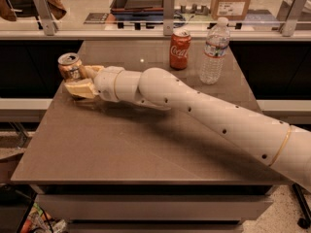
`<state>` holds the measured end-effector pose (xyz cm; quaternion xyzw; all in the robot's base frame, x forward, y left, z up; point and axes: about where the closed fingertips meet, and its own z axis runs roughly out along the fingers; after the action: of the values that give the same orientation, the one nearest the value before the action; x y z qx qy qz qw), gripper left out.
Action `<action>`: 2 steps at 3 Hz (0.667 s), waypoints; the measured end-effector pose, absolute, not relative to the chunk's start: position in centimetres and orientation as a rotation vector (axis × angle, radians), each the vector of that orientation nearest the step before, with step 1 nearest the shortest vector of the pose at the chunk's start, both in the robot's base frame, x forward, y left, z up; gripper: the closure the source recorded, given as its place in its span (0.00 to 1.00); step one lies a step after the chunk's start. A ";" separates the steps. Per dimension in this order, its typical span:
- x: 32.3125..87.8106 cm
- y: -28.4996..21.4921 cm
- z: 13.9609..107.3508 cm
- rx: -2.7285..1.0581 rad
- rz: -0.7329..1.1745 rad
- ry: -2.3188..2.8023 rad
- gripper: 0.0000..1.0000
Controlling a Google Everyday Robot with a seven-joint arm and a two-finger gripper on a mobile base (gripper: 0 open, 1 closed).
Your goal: Place orange can upright
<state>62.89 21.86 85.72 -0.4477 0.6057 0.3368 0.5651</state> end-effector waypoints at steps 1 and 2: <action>62.8 22.0 85.7 -1.055 0.794 1.423 0.13; 62.7 22.2 85.7 -1.058 0.797 1.422 0.00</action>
Offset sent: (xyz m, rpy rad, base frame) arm -0.0009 0.0016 0.0001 0.0001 0.0000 0.0029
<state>62.69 22.22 85.74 -0.4496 0.6042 0.3386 0.5641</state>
